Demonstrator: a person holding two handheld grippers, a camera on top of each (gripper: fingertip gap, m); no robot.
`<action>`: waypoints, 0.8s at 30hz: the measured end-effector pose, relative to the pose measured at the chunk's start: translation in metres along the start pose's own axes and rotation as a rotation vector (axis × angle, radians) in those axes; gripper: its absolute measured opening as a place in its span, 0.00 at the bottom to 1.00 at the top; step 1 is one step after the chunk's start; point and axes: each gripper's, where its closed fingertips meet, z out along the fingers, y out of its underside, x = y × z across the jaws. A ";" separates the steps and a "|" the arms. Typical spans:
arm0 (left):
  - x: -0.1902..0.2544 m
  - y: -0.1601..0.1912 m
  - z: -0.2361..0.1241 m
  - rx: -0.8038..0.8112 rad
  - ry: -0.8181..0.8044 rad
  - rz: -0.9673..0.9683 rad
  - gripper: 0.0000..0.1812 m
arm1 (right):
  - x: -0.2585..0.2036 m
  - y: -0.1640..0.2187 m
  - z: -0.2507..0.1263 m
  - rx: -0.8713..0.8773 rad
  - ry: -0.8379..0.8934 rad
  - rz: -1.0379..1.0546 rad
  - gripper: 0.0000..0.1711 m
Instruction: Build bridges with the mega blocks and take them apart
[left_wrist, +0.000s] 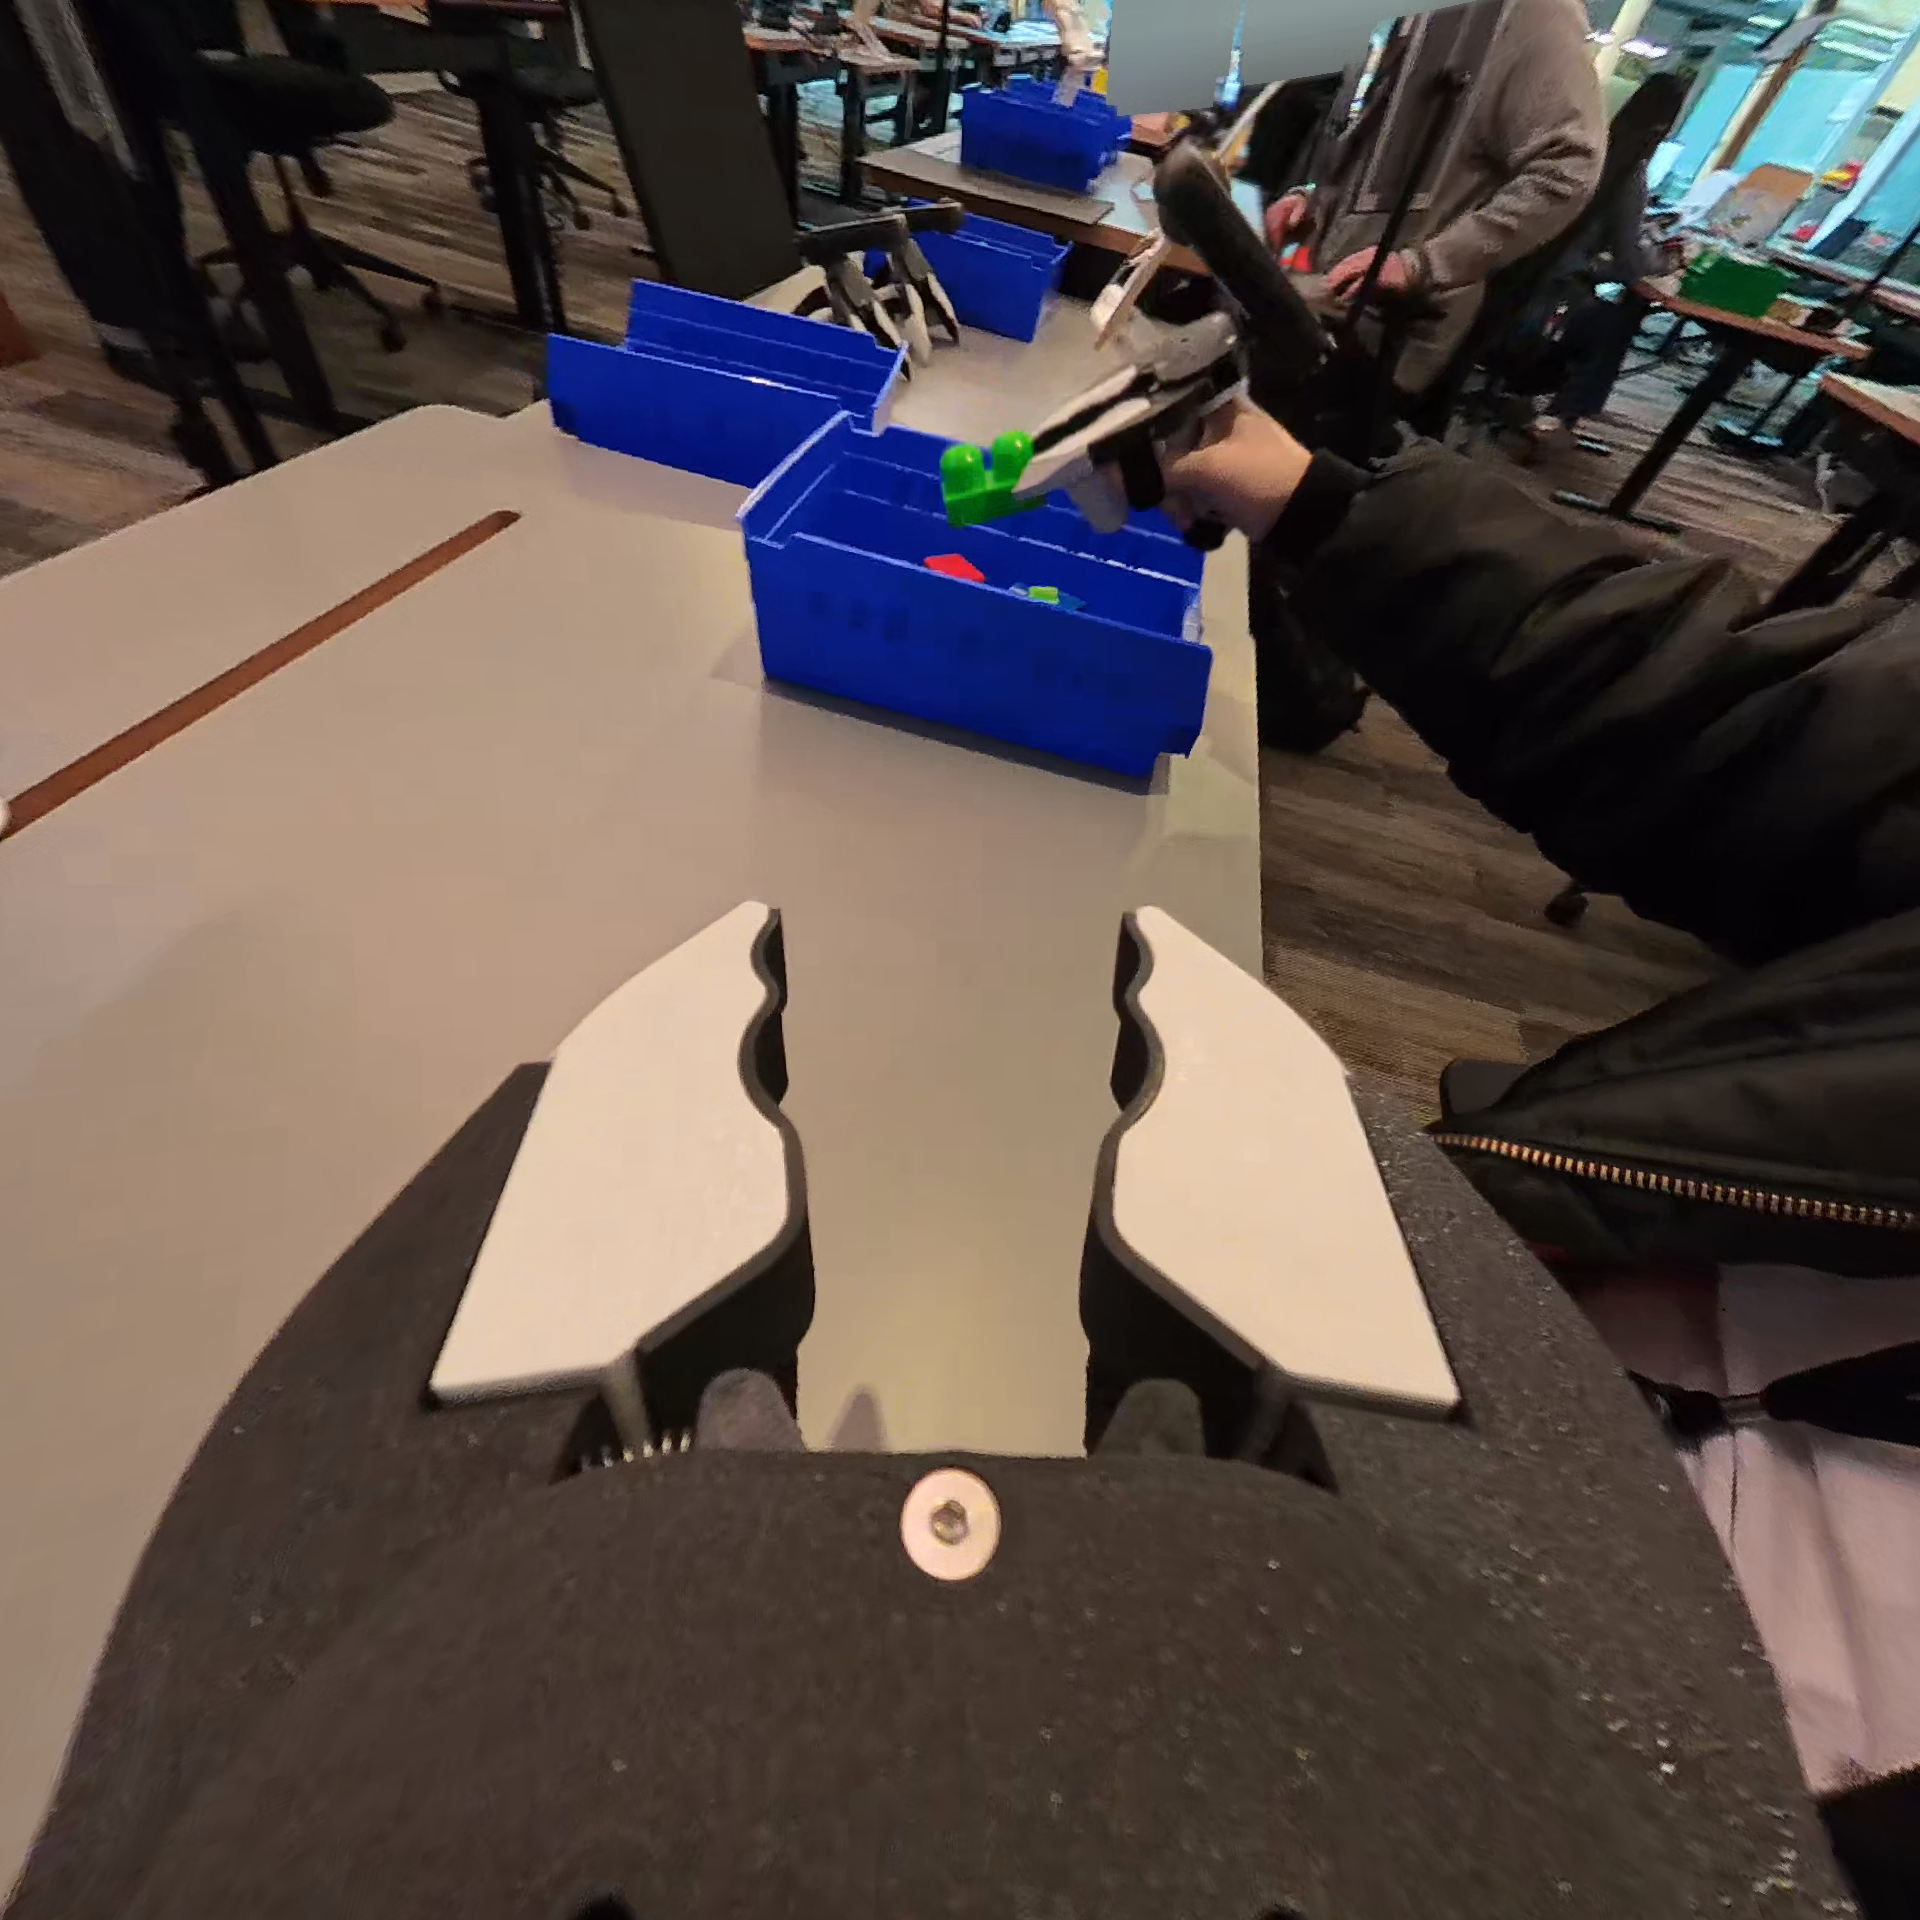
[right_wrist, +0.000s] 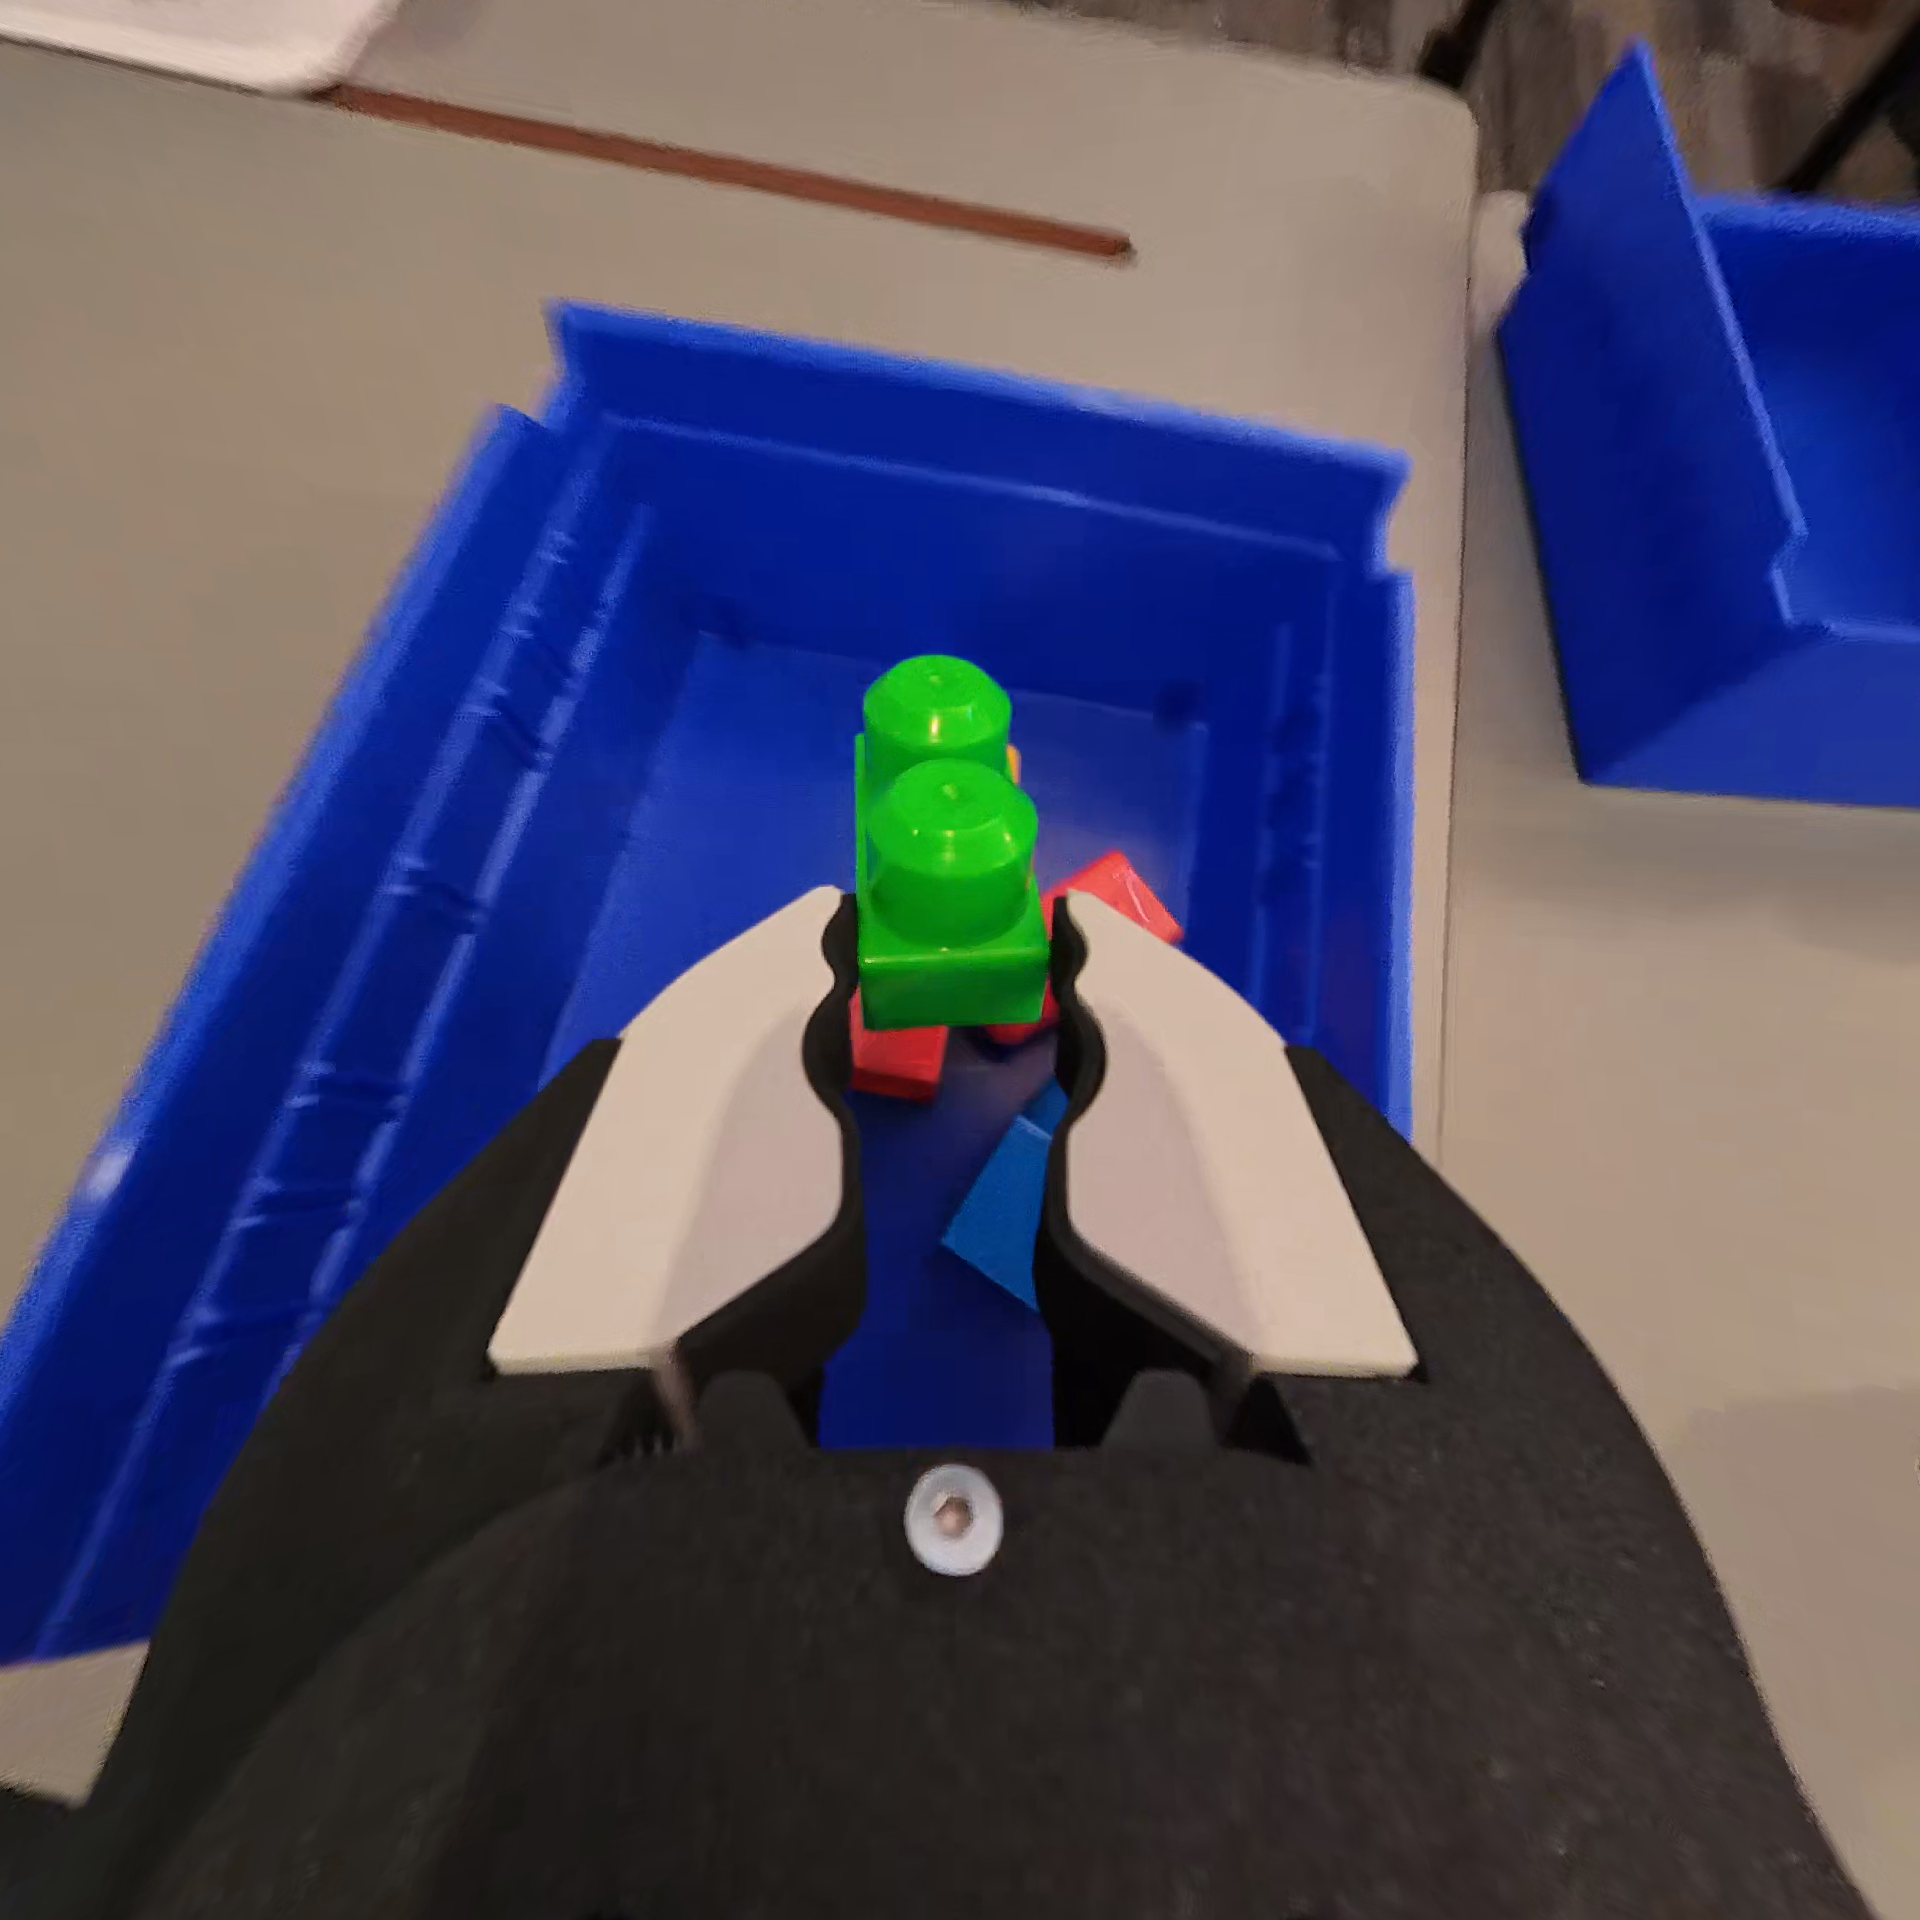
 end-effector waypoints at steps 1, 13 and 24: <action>-0.001 0.003 -0.009 -0.009 -0.024 0.000 0.34 | 0.006 0.009 0.007 -0.035 0.035 0.015 0.21; -0.047 0.033 -0.252 -0.107 -0.669 -0.009 0.32 | 0.004 -0.014 -0.024 0.067 0.056 -0.012 0.24; -0.148 0.192 -0.405 -0.958 -0.859 0.113 0.30 | -0.129 -0.063 -0.057 0.206 -0.243 -0.106 0.24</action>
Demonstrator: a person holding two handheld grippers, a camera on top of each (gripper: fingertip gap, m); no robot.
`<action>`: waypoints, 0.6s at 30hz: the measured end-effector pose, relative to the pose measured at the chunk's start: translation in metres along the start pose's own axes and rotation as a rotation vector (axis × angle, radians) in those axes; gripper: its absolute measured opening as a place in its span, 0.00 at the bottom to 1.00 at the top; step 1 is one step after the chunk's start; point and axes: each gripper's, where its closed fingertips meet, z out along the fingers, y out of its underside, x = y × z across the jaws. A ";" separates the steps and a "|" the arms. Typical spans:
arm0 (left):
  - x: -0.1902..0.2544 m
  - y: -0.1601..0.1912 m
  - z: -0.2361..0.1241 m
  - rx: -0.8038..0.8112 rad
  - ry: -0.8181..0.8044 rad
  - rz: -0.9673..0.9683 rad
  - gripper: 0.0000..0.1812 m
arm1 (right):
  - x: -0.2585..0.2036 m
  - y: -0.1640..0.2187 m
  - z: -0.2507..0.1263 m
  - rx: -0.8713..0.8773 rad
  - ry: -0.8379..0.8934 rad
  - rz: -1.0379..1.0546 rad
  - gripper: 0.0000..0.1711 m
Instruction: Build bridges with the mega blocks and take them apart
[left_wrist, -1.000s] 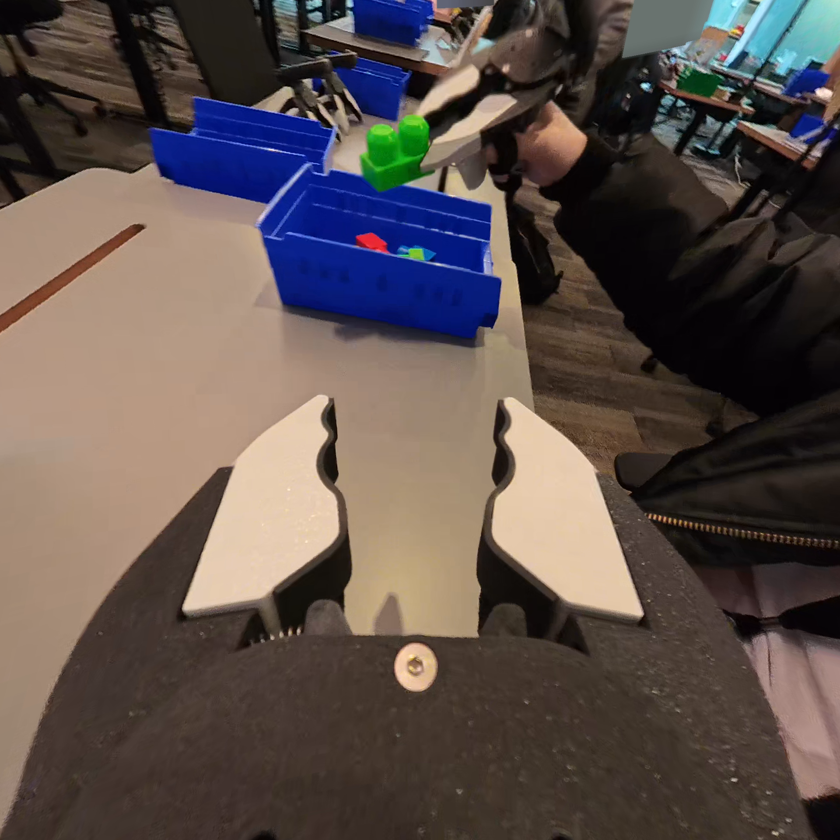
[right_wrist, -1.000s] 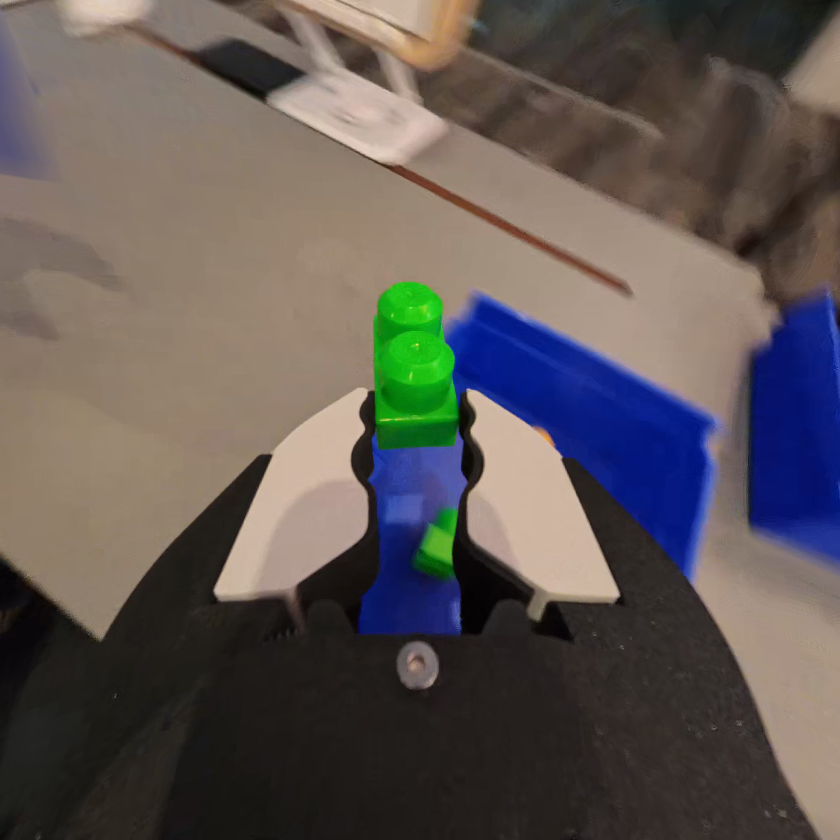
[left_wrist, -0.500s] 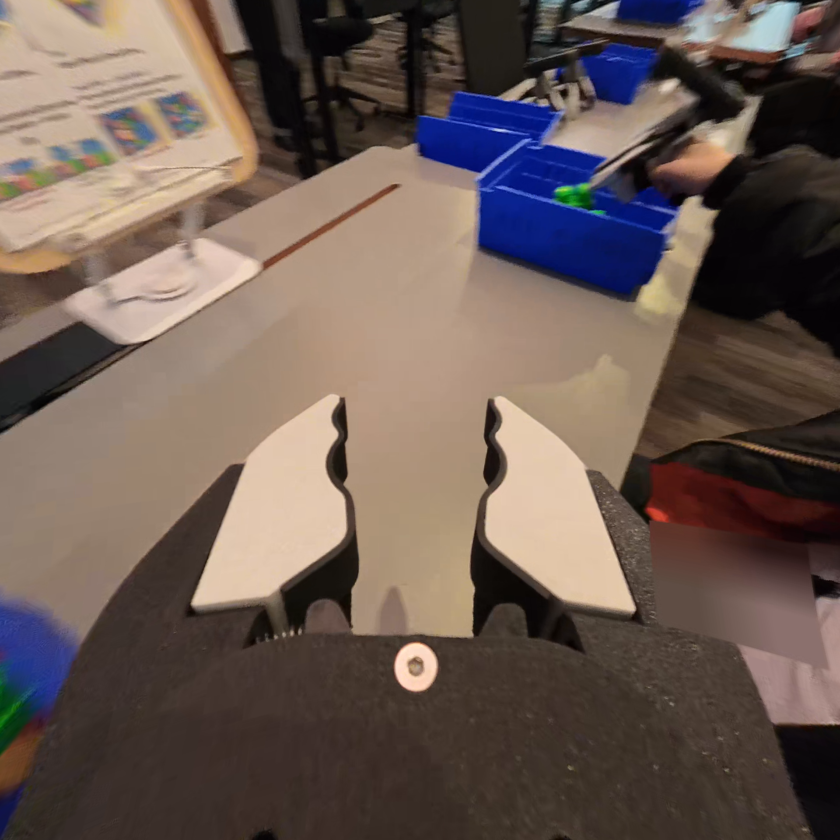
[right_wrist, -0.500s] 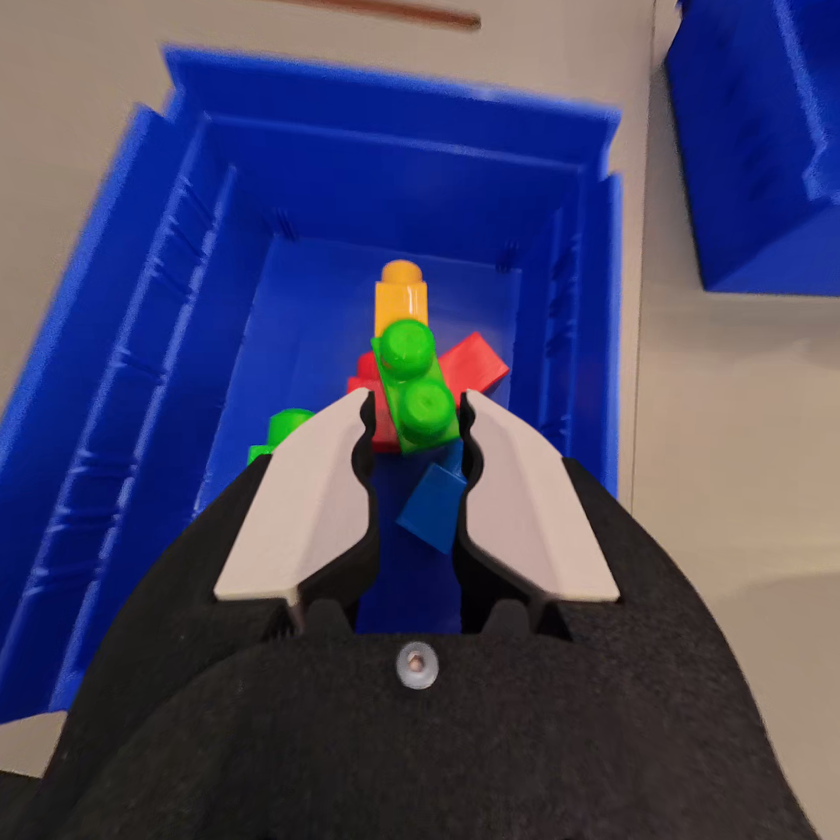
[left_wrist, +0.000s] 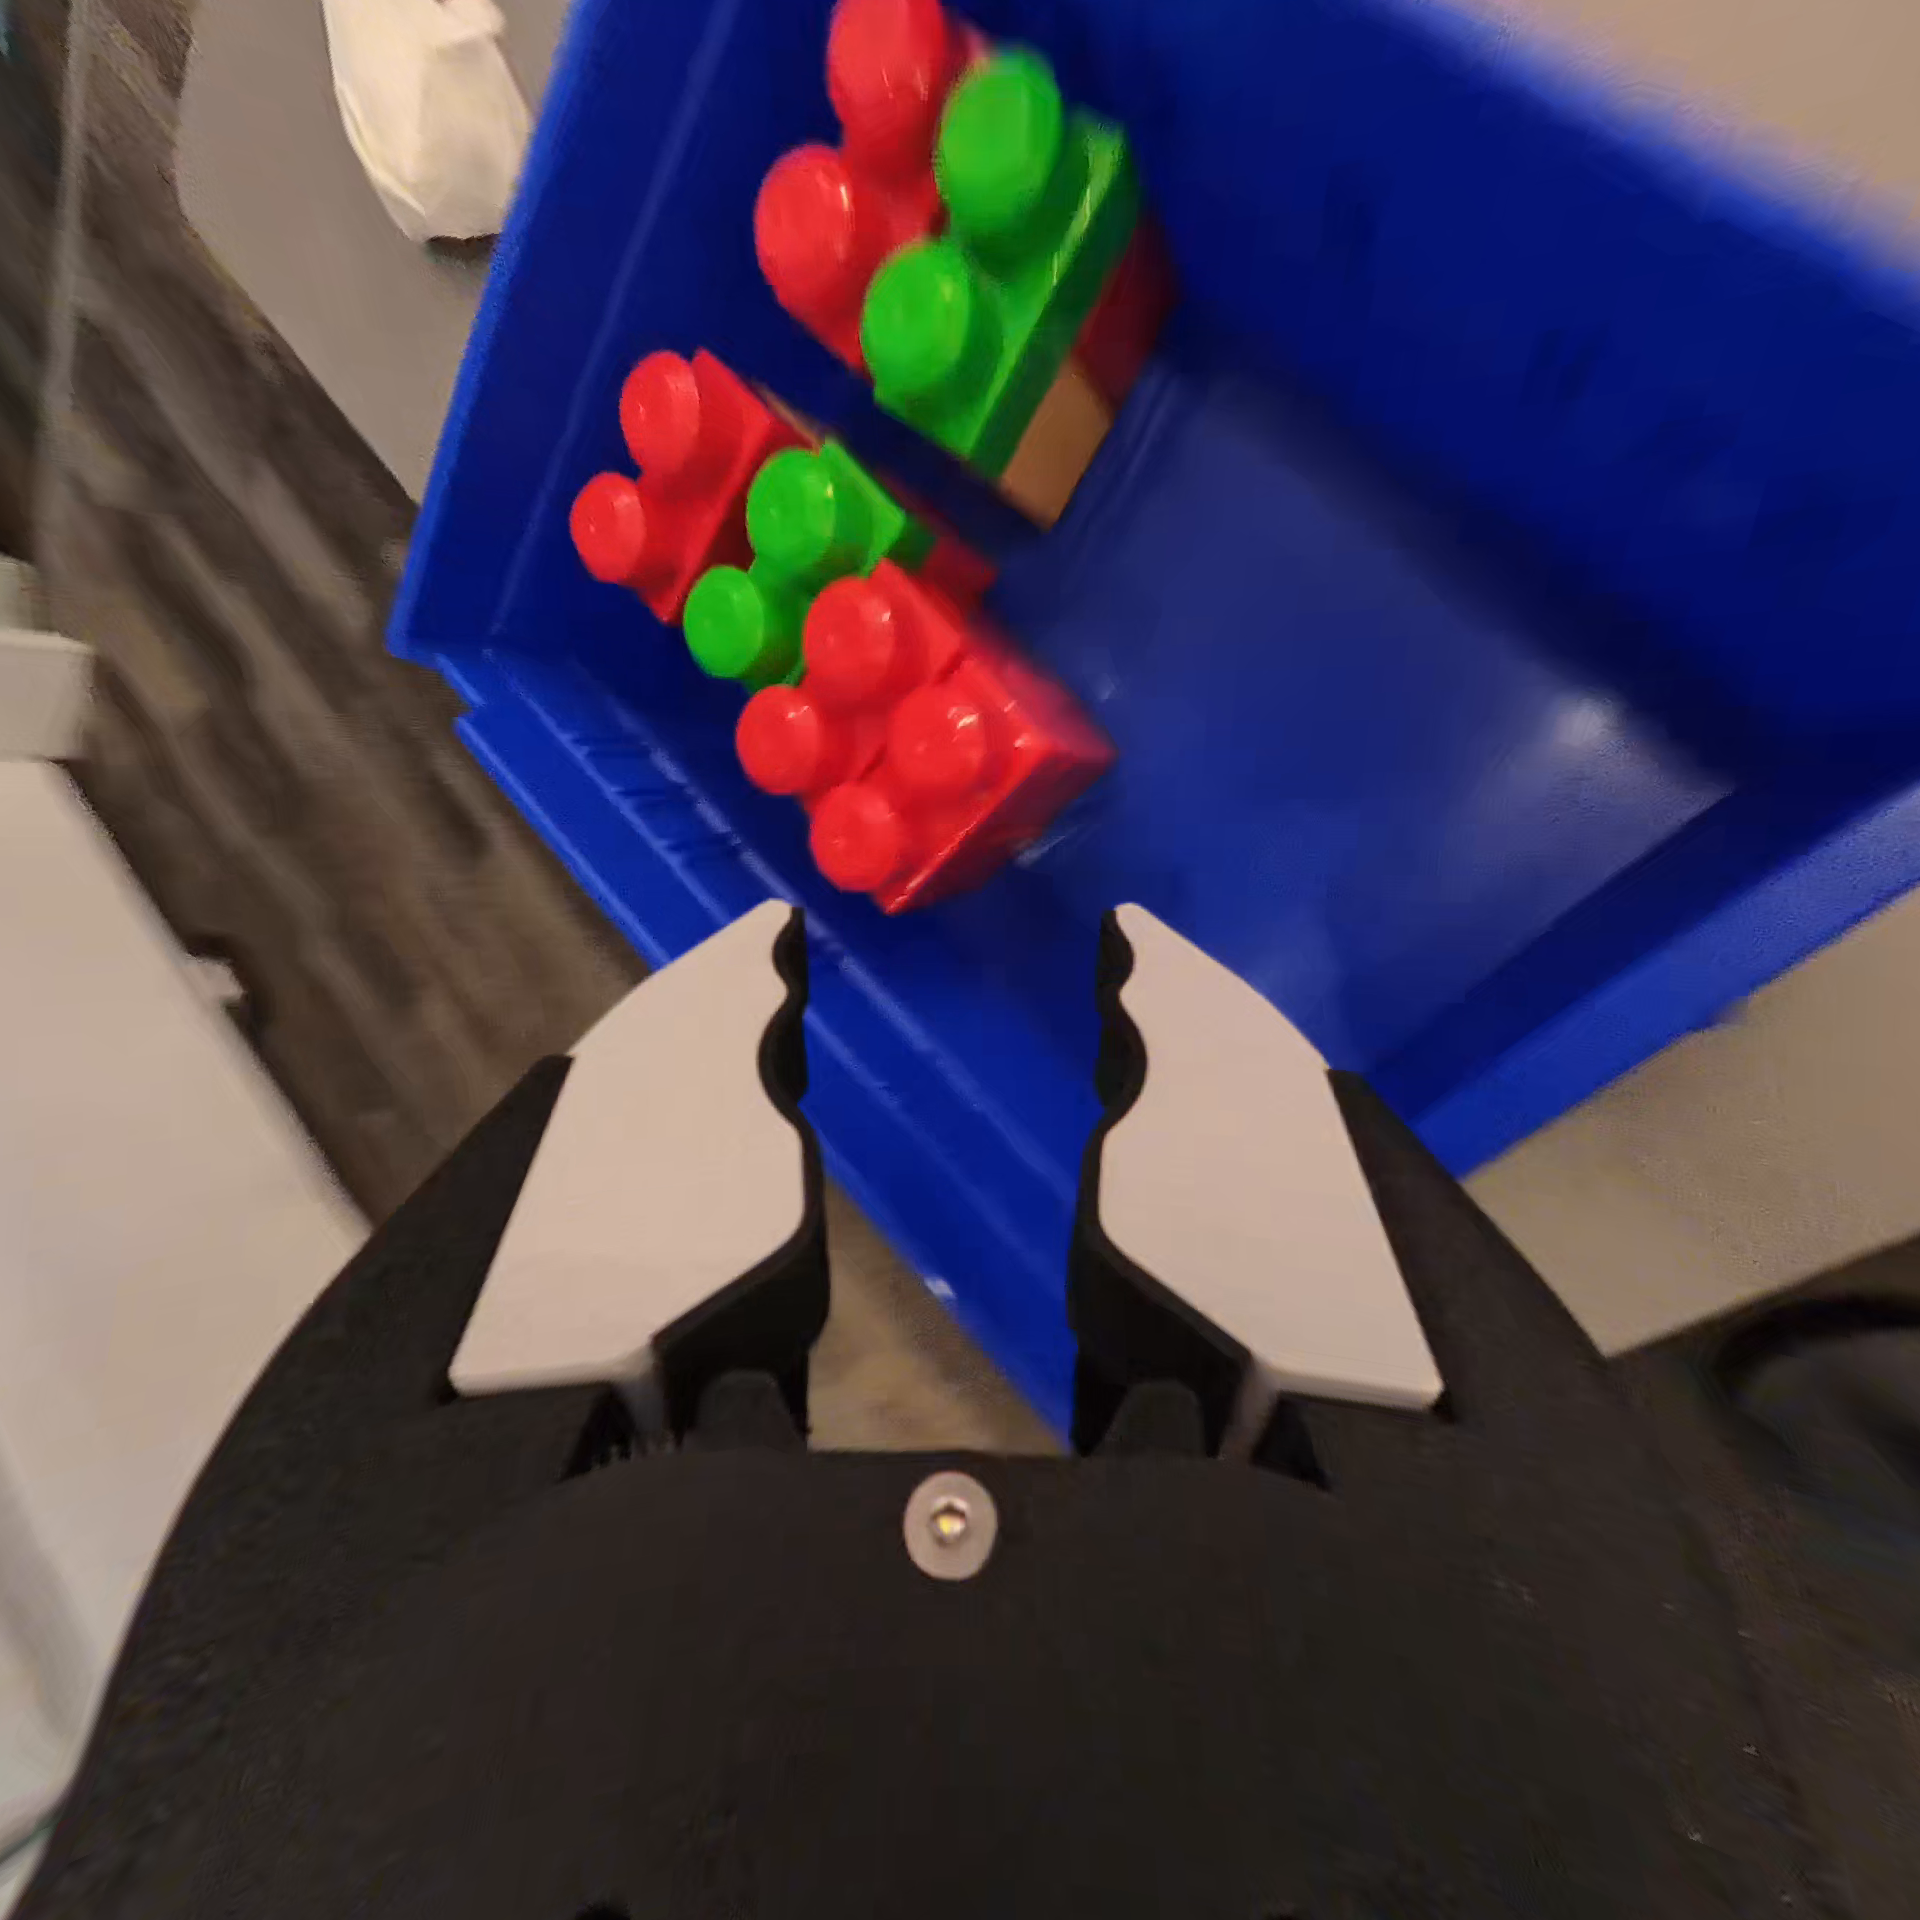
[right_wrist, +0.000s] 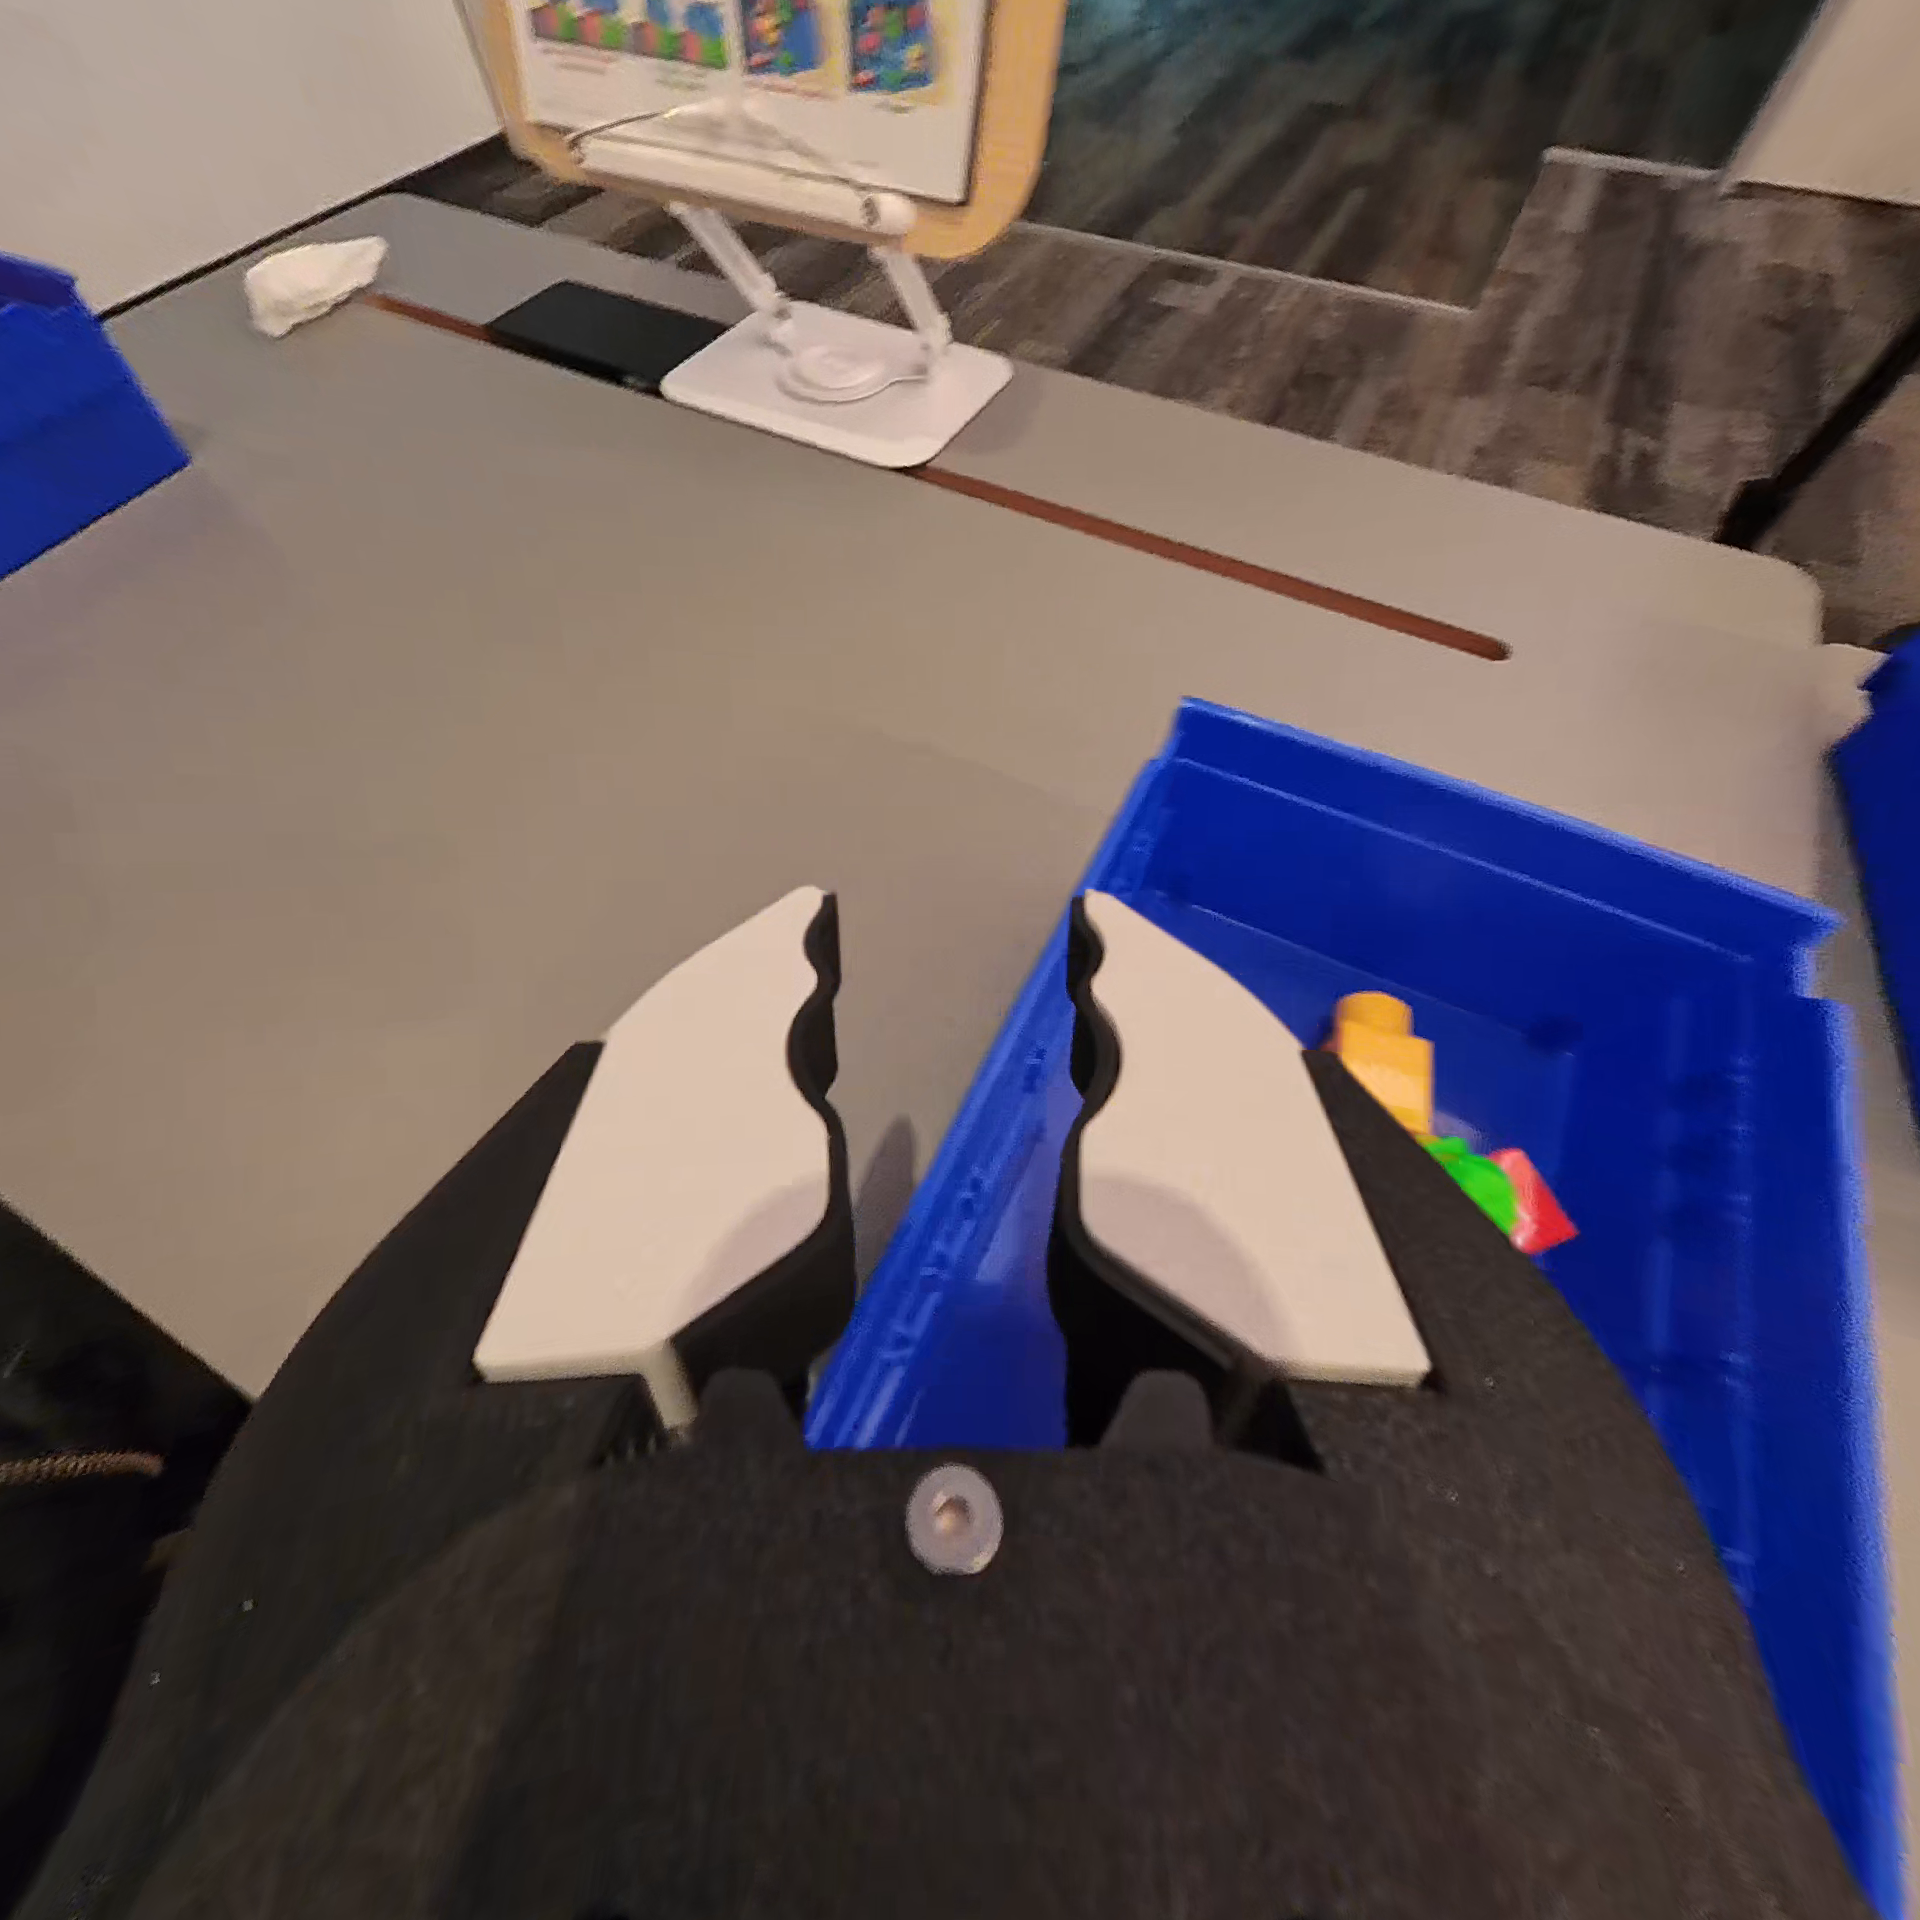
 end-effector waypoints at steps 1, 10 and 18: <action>-0.004 0.004 0.008 -0.035 -0.043 0.101 0.30 | -0.011 0.001 0.003 -0.010 -0.020 -0.009 0.24; -0.003 -0.004 0.050 -0.022 0.042 0.354 0.28 | -0.062 0.007 0.010 -0.009 -0.164 0.096 0.22; 0.004 0.010 0.071 -0.083 0.203 0.476 0.32 | -0.072 0.007 0.021 0.051 -0.202 0.263 0.21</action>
